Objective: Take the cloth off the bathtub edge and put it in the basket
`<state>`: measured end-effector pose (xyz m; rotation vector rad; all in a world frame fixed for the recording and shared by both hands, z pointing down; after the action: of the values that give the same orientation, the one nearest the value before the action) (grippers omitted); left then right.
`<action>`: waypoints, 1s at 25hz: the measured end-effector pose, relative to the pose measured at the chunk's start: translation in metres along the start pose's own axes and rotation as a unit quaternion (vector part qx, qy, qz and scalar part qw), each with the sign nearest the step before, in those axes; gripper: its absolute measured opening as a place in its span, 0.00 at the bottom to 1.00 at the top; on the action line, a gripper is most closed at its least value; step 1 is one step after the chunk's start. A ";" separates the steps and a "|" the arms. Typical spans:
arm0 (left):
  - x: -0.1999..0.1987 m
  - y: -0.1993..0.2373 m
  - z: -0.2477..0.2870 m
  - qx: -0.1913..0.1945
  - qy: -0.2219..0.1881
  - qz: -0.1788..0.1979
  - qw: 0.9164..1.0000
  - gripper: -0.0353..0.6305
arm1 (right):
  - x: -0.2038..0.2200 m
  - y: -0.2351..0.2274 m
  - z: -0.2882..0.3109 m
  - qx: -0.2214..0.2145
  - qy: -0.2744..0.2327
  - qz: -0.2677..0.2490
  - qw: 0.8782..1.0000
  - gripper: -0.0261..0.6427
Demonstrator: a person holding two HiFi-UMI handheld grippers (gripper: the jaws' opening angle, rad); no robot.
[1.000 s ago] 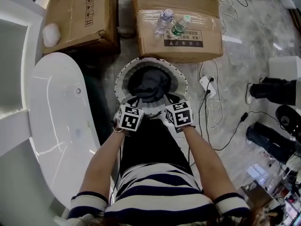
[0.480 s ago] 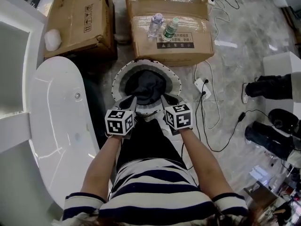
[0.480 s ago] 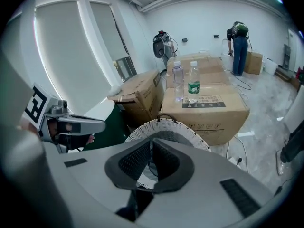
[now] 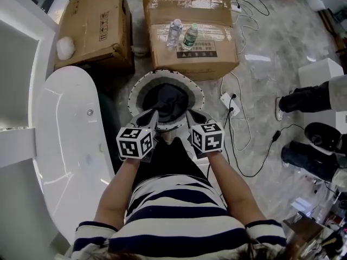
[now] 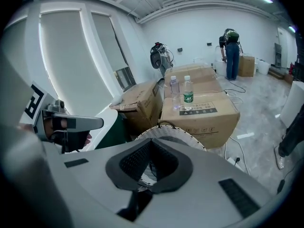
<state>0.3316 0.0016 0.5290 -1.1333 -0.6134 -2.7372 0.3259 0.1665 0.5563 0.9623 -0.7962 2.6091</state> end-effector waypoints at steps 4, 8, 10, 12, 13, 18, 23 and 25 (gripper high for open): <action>-0.001 -0.007 -0.015 -0.006 -0.006 -0.012 1.000 0.10 | -0.003 0.009 -0.015 -0.007 -0.013 -0.006 1.000 0.08; 0.000 -0.014 -0.026 -0.008 -0.014 -0.017 1.000 0.10 | -0.005 0.017 -0.026 -0.020 -0.025 0.000 0.999 0.08; 0.003 -0.018 -0.030 -0.010 -0.014 -0.016 1.000 0.10 | -0.004 0.019 -0.032 -0.025 -0.026 0.010 0.999 0.08; 0.005 -0.021 -0.034 -0.014 -0.013 -0.015 1.000 0.10 | -0.002 0.020 -0.038 -0.027 -0.027 0.017 0.999 0.08; 0.007 -0.022 -0.036 -0.016 -0.012 -0.017 1.000 0.10 | -0.001 0.020 -0.041 -0.028 -0.028 0.018 0.999 0.08; 0.014 -0.024 -0.045 -0.023 -0.010 -0.024 0.999 0.10 | 0.003 0.023 -0.051 -0.036 -0.033 0.021 0.999 0.08; 0.019 -0.024 -0.050 -0.031 -0.009 -0.023 0.999 0.10 | 0.004 0.028 -0.055 -0.042 -0.035 0.015 0.998 0.08; 0.019 -0.024 -0.051 -0.032 -0.009 -0.025 0.999 0.10 | 0.002 0.030 -0.056 -0.044 -0.036 0.012 0.998 0.08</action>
<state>0.2790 0.0035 0.5022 -1.1726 -0.5668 -2.8106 0.2835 0.1741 0.5103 1.0342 -0.9372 2.5491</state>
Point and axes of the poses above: the fingertips, and each gripper's own axes: z forward along the fingers, y to its left, x out of its underside, the point moved 4 cm from there along -z, backward along the fingers, and after that the axes turned 10 degrees about -x, right-handed, at the moved point
